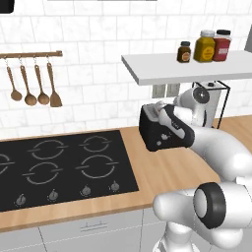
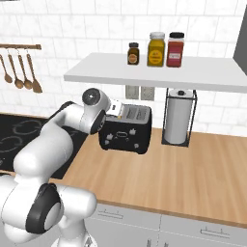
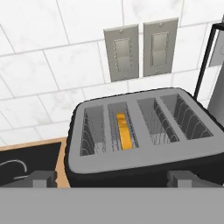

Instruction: Start the toaster. Once the lever pops up, take the bread to the plate on the dining counter.

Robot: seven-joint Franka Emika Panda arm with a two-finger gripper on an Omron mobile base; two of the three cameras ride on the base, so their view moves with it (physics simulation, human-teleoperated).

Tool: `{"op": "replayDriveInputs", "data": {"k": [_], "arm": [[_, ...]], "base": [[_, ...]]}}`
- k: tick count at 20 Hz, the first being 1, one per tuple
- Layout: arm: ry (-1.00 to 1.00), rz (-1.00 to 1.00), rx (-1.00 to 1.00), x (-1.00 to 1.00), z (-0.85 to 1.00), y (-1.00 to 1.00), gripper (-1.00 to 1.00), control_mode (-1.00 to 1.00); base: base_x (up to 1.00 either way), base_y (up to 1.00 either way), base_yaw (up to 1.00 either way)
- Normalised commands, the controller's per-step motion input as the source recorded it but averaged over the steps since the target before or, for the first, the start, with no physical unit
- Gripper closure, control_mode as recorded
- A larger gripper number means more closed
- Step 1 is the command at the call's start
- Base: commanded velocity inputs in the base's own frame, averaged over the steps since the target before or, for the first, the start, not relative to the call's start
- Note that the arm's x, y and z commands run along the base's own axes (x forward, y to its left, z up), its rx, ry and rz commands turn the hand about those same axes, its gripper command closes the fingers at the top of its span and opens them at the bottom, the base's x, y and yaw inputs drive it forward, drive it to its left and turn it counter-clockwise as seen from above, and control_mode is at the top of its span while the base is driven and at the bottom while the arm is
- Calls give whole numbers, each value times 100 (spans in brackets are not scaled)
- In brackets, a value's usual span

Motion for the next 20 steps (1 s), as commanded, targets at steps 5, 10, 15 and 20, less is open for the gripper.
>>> {"op": "replayDriveInputs", "data": {"k": [5, 10, 15, 20], "arm": [[0, 0, 0, 0, 0, 0, -100, -100], [0, 0, 0, 0, 0, 0, -100, -100], [0, 0, 0, 0, 0, 0, -100, -100], [0, 0, 0, 0, 0, 0, -100, -100]], "base": [[0, 0, 0], [0, 0, 0], [0, 0, 0], [0, 0, 0]]}}
